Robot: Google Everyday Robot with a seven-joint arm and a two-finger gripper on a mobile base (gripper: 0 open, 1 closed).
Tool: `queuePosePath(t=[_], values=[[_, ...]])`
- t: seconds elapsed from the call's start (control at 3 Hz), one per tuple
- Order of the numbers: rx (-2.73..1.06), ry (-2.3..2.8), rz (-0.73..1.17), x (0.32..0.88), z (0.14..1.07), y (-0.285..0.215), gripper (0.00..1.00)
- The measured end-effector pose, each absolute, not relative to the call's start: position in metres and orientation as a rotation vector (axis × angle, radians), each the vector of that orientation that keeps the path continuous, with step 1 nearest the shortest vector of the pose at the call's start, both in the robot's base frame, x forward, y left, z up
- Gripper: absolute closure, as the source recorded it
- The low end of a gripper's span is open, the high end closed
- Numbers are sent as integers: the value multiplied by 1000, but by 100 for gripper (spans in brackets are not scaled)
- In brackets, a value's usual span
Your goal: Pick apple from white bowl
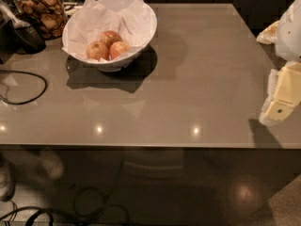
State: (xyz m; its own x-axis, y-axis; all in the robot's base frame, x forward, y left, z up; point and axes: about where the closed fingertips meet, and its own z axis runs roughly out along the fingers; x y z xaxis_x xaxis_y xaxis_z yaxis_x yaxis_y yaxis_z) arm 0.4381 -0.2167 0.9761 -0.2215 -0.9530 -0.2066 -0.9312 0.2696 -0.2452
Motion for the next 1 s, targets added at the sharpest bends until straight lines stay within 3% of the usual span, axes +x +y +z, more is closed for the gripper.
queuePosePath(t=[0.33, 0.67, 1.0], values=[[-1725, 2232, -98, 438, 976, -217, 0], [-1805, 2209, -94, 494, 985, -161, 0], [-1800, 2194, -81, 494, 985, -163, 0]])
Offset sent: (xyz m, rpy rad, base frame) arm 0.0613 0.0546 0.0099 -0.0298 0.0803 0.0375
